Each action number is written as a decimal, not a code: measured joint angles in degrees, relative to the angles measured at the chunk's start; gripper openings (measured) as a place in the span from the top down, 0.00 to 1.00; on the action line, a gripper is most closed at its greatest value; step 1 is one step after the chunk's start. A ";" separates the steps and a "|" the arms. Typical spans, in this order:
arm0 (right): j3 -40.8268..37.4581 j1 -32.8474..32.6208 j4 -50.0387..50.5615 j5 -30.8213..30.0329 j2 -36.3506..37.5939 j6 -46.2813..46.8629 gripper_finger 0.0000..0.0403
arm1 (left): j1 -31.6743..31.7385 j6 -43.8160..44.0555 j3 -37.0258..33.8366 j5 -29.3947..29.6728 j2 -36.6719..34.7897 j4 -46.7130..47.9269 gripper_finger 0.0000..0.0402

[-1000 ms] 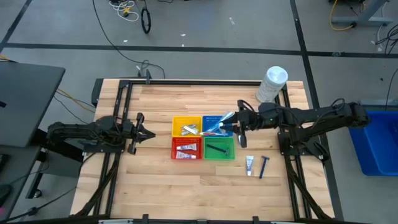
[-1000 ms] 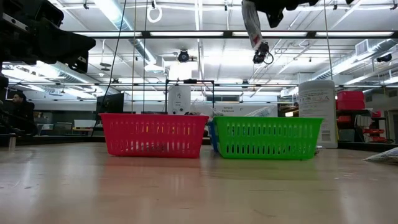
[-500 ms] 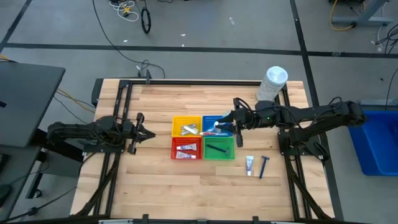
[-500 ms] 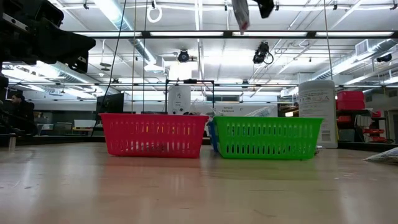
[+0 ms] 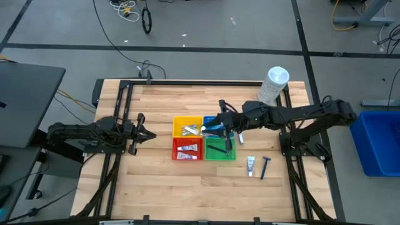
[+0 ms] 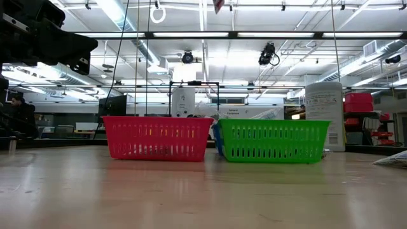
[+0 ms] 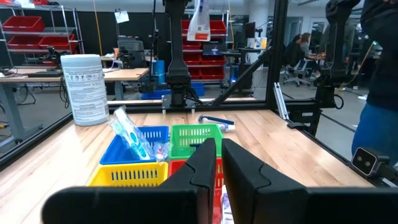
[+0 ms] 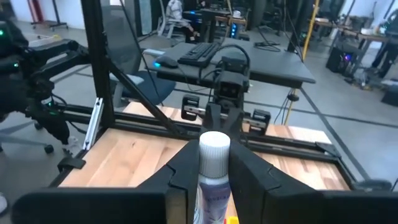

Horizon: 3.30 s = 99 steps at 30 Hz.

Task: Pick & Place Travel size toiletries
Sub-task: Put the middle right toothpaste into the red bin, then put the toothpaste into the red bin

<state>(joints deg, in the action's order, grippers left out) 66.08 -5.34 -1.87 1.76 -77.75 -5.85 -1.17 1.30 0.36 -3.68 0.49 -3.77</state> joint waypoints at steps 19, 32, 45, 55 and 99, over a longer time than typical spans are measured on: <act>1.49 -1.49 -2.82 -0.04 -9.61 -1.27 0.80 | 0.01 -0.01 0.02 0.00 0.00 0.01 0.92; 1.49 -1.49 -6.44 -0.14 -19.76 -1.19 0.80 | 0.02 -0.01 0.01 0.00 0.00 0.01 0.92; 1.49 0.24 -8.18 -0.17 -27.52 -1.07 0.80 | 0.00 0.00 0.00 0.00 0.00 0.02 0.92; 1.47 0.43 -10.00 -0.12 -29.66 -1.05 0.80 | 0.02 -0.02 0.00 -0.02 0.00 0.00 0.92; 1.45 0.29 -0.93 1.53 -22.66 -0.57 0.49 | 0.01 -0.01 0.01 -0.02 0.00 0.02 0.92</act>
<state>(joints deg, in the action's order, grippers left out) 67.53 -5.05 -2.80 3.29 -100.41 -6.42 -1.16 1.29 0.37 -3.70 0.49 -3.75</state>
